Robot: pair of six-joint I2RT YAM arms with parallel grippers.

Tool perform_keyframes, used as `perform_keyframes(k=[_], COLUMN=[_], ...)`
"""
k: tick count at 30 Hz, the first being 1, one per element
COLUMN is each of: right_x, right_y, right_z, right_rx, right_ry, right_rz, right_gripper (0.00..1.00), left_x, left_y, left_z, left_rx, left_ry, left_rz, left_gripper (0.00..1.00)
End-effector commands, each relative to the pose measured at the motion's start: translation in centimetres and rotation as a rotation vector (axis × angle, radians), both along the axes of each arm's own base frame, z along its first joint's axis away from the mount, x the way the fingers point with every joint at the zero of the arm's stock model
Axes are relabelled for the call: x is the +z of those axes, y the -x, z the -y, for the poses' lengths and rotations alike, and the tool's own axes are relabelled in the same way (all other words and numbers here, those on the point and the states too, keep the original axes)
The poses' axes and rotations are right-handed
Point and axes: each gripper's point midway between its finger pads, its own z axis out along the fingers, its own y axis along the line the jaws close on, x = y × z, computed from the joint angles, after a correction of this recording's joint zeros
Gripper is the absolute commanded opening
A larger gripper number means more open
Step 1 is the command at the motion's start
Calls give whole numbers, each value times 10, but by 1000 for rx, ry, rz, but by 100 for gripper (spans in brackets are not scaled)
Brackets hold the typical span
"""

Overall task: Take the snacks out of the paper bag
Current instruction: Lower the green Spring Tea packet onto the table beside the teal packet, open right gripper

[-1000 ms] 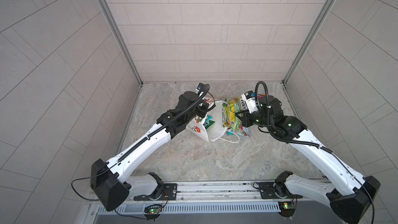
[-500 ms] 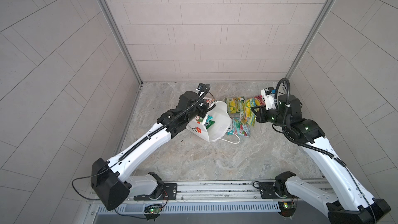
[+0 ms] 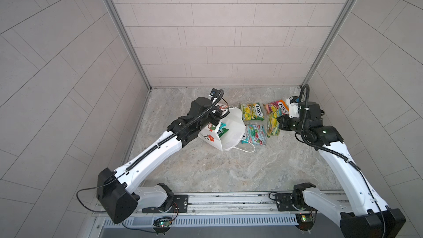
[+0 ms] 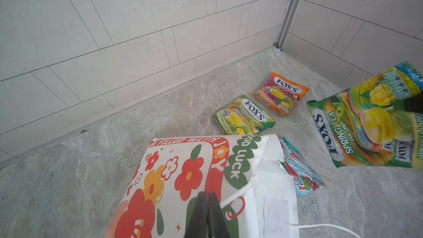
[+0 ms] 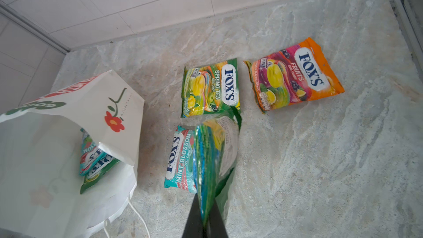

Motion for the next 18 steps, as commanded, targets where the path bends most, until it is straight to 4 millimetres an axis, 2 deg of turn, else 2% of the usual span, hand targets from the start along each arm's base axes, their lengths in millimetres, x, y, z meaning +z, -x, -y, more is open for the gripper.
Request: perform_keyframes(k=[1, 11, 18], right_x=[-2, -29, -62], right_y=[-7, -15, -26], right_z=[7, 8, 18], right_rx=[3, 31, 28], right_ry=[39, 60, 26], right_rz=[25, -11, -121], right_gripper=[0, 0, 0], left_x=[0, 0, -2], left_y=[0, 1, 1], left_z=[-2, -1, 0], left_rx=[11, 8, 7], left_ry=[-13, -19, -26], left_rz=[0, 3, 1], left_gripper=[0, 0, 0])
